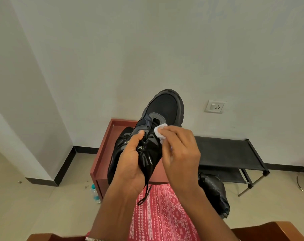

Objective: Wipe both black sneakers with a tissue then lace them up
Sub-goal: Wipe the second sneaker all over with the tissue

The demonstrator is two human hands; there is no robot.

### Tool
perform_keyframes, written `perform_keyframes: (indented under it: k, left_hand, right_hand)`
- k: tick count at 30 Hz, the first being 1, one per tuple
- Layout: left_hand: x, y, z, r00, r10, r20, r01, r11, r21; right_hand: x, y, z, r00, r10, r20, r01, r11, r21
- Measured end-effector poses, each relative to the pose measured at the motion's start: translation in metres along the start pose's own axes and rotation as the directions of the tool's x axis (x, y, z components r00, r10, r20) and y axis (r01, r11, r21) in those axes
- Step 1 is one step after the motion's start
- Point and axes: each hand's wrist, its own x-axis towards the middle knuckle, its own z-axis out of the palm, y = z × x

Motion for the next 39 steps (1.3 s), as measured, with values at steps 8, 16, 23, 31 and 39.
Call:
perform_keyframes:
  k: [8, 16, 23, 31, 39]
  left_hand:
    - [0.007, 0.001, -0.009, 0.999, -0.049, -0.013, 0.048, 0.997, -0.056]
    - [0.01, 0.005, -0.01, 0.999, -0.041, 0.015, 0.042, 0.999, -0.02]
    - [0.015, 0.005, -0.009, 0.997, -0.066, 0.032, 0.069, 0.993, -0.094]
    - [0.018, 0.008, -0.01, 0.997, -0.044, 0.061, 0.052, 0.99, -0.128]
    - [0.023, 0.013, -0.011, 0.996, 0.055, 0.074, -0.037, 0.974, -0.221]
  right_hand:
    - [-0.013, -0.006, 0.001, 0.99, -0.022, 0.138, 0.013, 0.998, 0.069]
    - [-0.013, -0.019, -0.009, 0.962, 0.082, 0.26, -0.137, 0.97, 0.203]
    - [-0.019, -0.027, -0.012, 0.953, 0.078, 0.293, -0.156, 0.955, 0.251]
    - [-0.023, -0.03, -0.013, 0.98, 0.043, 0.196, -0.085, 0.974, 0.208]
    - [-0.042, -0.026, -0.018, 0.967, 0.096, 0.234, -0.157, 0.954, 0.256]
